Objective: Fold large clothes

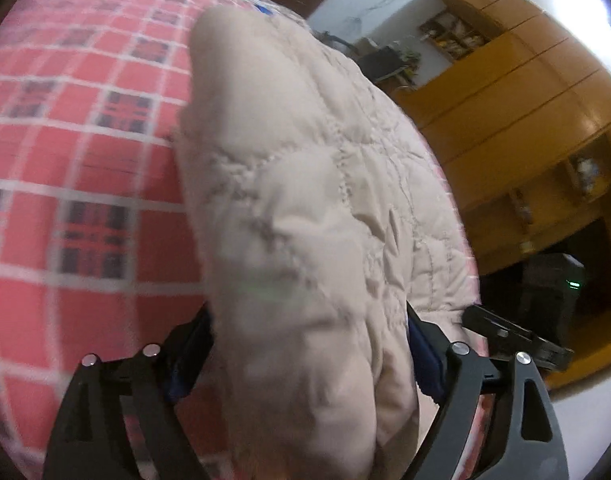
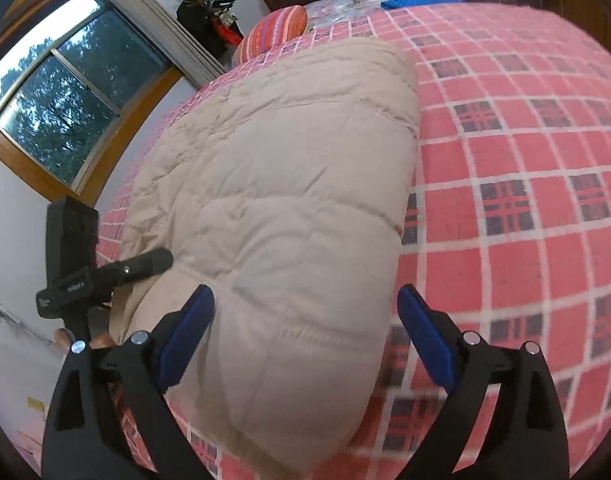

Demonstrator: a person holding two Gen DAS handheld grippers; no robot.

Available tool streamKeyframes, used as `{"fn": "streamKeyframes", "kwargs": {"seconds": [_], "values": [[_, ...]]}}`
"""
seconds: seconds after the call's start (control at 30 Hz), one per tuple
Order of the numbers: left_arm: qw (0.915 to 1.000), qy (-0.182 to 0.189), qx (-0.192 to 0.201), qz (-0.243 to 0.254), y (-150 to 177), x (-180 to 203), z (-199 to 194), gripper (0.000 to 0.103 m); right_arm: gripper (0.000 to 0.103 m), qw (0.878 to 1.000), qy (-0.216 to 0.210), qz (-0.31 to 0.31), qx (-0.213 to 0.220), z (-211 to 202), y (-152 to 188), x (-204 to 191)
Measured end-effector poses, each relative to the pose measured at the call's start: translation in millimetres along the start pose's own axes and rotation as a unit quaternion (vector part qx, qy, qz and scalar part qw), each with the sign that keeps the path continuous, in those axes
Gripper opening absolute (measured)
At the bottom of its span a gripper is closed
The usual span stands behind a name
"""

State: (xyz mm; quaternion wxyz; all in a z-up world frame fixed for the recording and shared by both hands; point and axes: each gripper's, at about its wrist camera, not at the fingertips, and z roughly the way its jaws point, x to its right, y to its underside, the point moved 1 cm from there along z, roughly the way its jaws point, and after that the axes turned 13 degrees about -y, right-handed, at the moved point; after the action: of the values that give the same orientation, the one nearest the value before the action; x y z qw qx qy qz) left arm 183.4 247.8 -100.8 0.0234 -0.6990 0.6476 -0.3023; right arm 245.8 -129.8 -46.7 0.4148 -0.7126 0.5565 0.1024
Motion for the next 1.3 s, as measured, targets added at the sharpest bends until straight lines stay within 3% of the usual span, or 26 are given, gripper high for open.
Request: {"fn": "streamKeyframes", "kwargs": {"seconds": [0.23,0.33,0.43,0.57,0.67,0.8,0.97,1.3], "values": [[0.9933,-0.105,0.047,0.008,32.1,19.2,-41.9,0.091,0.095,0.998,0.063,-0.013,0.013,-23.6,28.0,-17.1],[0.9851,-0.157,0.071,0.007,51.0,24.7,-58.7,0.091,0.095,0.996,0.084,-0.008,0.017,-32.5,44.0,-22.5],[0.9744,-0.202,0.098,0.012,64.8,55.7,-73.9,0.091,0.095,0.994,0.11,-0.013,0.024,-39.4,59.2,-32.9],[0.9547,-0.265,0.13,0.037,75.9,93.1,-90.3,0.091,0.095,0.988,0.147,-0.022,0.036,-48.5,78.8,-44.2],[0.9492,-0.282,0.135,0.038,83.6,103.4,-96.3,0.091,0.096,0.984,0.167,-0.025,0.049,-54.6,91.7,-54.0],[0.9482,-0.284,0.139,0.028,97.4,108.3,-104.7,0.091,0.097,0.978,0.197,-0.032,0.062,-61.3,108.5,-64.0],[0.9362,-0.306,0.169,0.037,120.1,113.7,-119.1,0.091,0.098,0.978,0.197,-0.024,0.07,-67.4,124.0,-69.4],[0.9234,-0.328,0.193,0.05,149.7,130.4,-139.2,0.091,0.098,0.979,0.187,-0.024,0.074,-77.3,144.7,-83.8]]}}
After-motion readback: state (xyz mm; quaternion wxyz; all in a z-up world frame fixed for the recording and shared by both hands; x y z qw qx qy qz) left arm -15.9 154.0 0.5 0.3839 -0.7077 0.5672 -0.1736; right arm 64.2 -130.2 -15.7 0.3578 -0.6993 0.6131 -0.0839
